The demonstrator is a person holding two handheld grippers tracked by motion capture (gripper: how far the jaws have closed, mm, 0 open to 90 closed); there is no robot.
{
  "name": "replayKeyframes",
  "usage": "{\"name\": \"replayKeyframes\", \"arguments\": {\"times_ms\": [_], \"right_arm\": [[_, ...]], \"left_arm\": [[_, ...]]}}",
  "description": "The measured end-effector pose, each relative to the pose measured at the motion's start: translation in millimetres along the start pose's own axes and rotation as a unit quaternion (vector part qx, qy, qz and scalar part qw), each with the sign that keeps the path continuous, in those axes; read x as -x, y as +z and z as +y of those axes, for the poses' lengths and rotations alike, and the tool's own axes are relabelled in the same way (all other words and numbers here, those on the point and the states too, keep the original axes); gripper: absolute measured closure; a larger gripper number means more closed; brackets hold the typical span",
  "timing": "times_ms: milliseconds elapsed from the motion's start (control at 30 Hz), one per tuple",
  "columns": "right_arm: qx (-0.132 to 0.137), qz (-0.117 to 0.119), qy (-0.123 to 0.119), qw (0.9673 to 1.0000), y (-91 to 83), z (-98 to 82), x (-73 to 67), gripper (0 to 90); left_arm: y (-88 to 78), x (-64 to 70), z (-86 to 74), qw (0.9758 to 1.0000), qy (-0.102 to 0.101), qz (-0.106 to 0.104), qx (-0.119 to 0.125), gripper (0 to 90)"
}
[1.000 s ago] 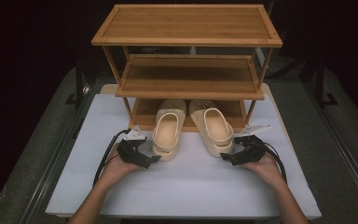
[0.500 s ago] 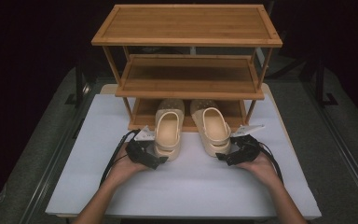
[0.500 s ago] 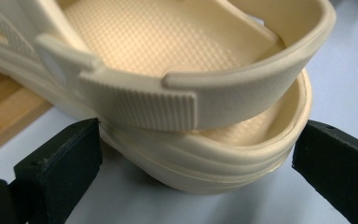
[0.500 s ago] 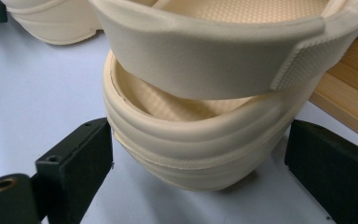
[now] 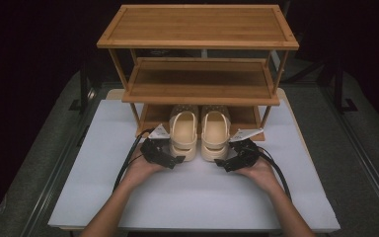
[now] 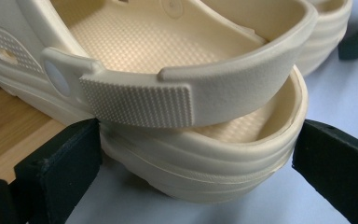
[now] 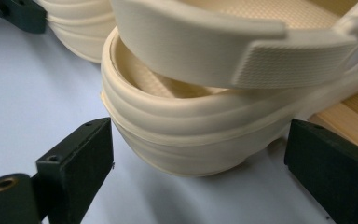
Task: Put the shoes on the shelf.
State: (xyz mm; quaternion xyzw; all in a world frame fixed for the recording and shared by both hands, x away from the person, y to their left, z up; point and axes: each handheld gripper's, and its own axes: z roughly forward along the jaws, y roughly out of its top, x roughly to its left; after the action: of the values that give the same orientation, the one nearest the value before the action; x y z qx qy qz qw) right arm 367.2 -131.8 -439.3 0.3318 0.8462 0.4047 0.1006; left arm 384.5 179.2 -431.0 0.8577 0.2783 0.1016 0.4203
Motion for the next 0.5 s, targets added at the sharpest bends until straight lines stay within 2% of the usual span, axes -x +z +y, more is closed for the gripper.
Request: {"name": "replayKeyframes", "arguments": {"times_ms": [100,267,400,500], "right_arm": [[0.002,-0.001,0.001,1.0000,5.6,4.5,-4.0,7.9],[0.008,-0.014,0.008,0.9998,9.7,5.3,-6.6,7.1],[0.006,-0.021,0.012,0.9997,10.9,5.6,-9.4,6.4],[0.007,-0.022,0.019,0.9996,11.2,6.8,-9.7,6.4]], "left_arm": [[2.4,0.6,1.4,1.0000,0.006,0.005,-0.004,1.2],[4.2,1.2,0.8,1.0000,0.001,0.009,0.002,1.1],[6.1,5.3,0.7,0.9997,0.012,0.022,-0.007,0.5],[5.9,3.7,1.9,0.9998,0.007,0.020,-0.003,0.6]]}}
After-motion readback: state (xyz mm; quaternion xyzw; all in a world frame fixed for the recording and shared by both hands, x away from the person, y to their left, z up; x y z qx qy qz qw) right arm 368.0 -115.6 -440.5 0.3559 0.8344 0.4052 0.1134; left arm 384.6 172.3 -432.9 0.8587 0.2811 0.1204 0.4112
